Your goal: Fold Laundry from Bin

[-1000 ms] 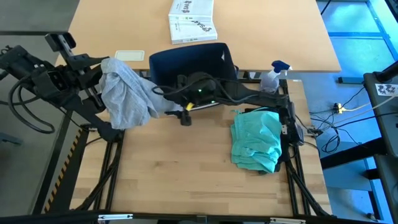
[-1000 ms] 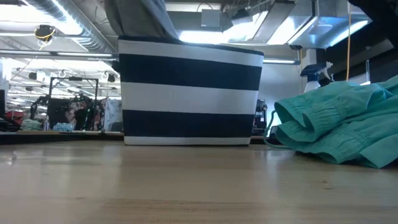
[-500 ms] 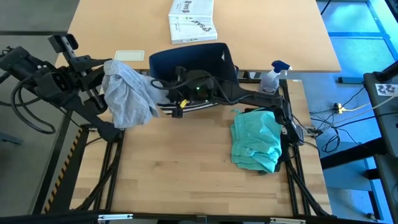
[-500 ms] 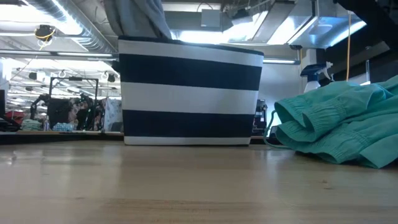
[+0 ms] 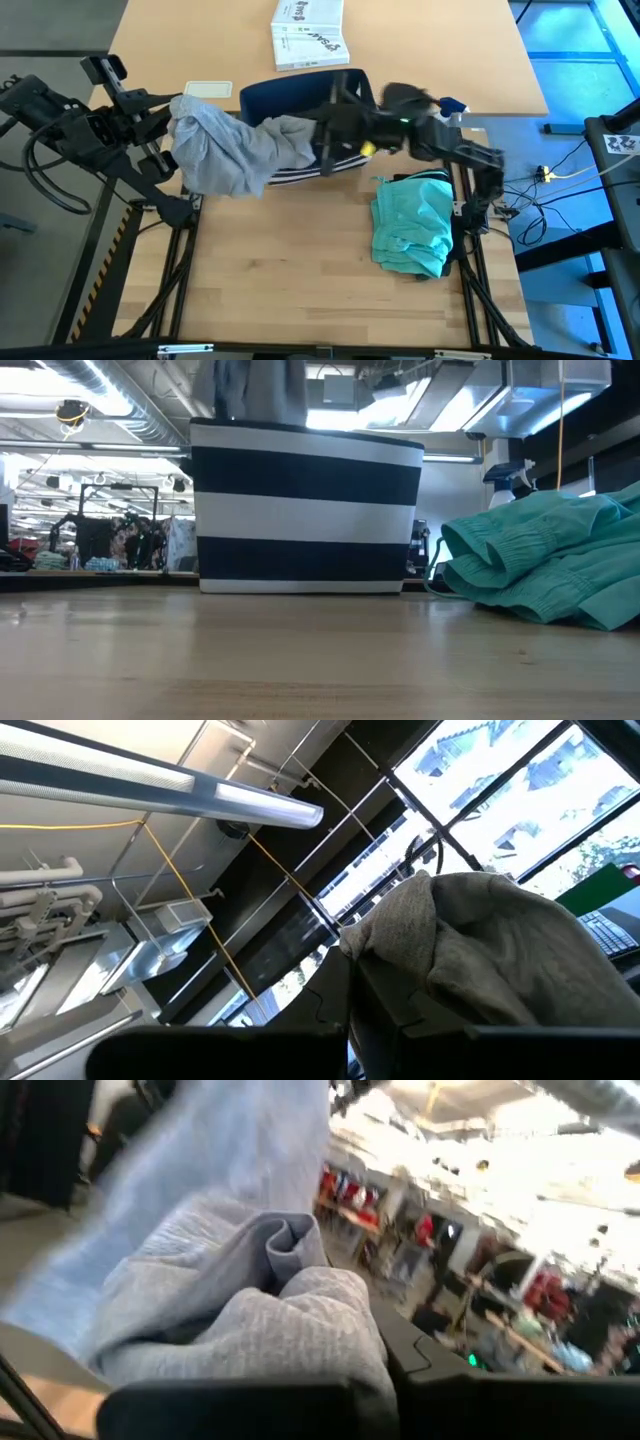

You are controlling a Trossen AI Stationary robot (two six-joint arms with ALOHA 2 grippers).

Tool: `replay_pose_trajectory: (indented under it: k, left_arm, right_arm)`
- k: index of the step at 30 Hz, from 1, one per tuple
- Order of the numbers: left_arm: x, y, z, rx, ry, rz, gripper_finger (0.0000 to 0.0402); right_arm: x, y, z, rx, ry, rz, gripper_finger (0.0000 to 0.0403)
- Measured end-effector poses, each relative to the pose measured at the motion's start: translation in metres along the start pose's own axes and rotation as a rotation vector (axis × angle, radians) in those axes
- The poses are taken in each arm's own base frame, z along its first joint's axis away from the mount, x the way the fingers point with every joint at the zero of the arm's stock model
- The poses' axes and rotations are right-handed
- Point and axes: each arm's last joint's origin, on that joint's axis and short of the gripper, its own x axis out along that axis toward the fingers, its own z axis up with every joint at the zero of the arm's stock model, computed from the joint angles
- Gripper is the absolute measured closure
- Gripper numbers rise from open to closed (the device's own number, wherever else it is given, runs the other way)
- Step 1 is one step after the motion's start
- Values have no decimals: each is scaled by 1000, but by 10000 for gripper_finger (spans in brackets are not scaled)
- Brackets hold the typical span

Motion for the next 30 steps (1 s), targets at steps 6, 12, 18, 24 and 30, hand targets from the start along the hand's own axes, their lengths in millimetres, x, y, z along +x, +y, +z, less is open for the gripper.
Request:
replay_pose_trajectory:
  k: [6, 12, 18, 24, 30]
  left_arm:
    - [0, 0, 0, -29, -2, -1, 401]
    - [0, -3, -2, -116, 18, -28, 401]
    - [-3, -22, -15, -205, 151, -157, 369]
    - [-2, -68, -36, -173, 322, -366, 338]
    - [0, -135, -65, -120, 470, -478, 333]
  right_arm:
    - [-27, 17, 40, 7, -122, 69, 399]
    - [-43, 38, 58, 23, -139, 150, 400]
    - [-40, 68, 43, 54, 47, 256, 401]
    - [-32, 88, 14, 76, 258, 302, 401]
    - [-14, 109, -38, 91, 439, 327, 401]
